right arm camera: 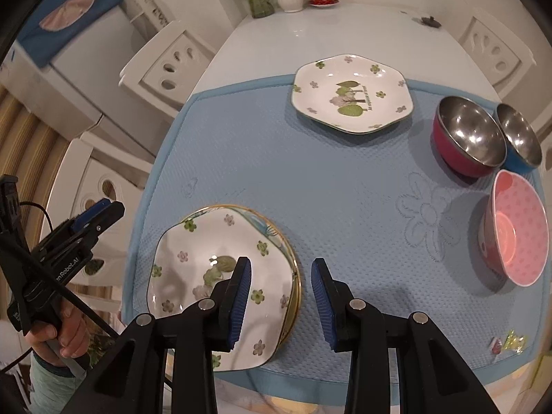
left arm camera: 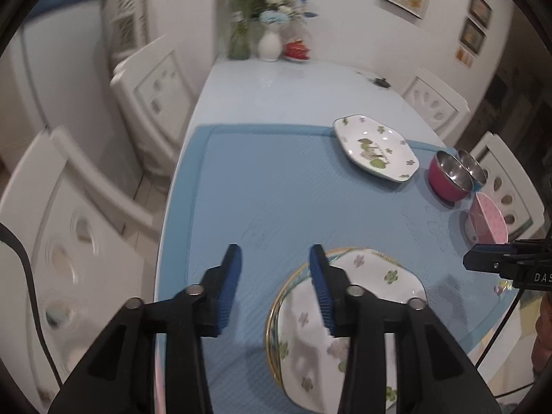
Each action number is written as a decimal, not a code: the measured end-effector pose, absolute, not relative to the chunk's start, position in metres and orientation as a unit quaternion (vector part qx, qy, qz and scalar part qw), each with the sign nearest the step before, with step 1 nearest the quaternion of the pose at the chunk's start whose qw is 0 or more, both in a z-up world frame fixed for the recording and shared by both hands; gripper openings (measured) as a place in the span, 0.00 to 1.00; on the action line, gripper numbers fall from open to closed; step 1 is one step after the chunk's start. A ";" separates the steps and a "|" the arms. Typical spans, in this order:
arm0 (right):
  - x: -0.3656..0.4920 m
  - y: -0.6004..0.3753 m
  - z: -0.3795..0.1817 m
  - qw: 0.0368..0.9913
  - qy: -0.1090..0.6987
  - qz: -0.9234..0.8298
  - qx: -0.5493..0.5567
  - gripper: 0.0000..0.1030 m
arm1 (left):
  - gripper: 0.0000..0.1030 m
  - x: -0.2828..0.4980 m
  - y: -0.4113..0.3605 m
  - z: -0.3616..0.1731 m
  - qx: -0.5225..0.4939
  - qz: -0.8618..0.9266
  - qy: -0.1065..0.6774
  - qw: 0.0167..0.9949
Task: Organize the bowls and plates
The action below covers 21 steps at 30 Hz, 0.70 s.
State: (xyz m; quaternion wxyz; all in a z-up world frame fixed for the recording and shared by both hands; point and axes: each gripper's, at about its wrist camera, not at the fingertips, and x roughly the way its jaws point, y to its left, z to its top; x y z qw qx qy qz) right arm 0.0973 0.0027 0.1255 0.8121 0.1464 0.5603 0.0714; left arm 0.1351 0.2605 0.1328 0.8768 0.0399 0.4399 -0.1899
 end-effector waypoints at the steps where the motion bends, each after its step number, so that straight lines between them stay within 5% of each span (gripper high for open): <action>1: 0.097 0.000 0.125 0.812 0.559 0.068 0.155 0.34 | 0.40 0.138 0.256 0.136 0.046 -0.196 0.435 0.878; 9: 0.116 -0.036 0.127 0.817 0.535 0.024 0.213 0.35 | 0.58 0.175 0.209 0.157 0.078 -0.244 0.402 0.879; 13: 0.132 -0.052 0.127 0.822 0.517 -0.002 0.240 0.52 | 0.58 0.193 0.182 0.162 0.097 -0.269 0.386 0.877; 21: 0.182 -0.077 0.111 0.824 0.501 -0.046 0.260 0.52 | 0.59 0.248 0.134 0.152 0.100 -0.299 0.393 0.864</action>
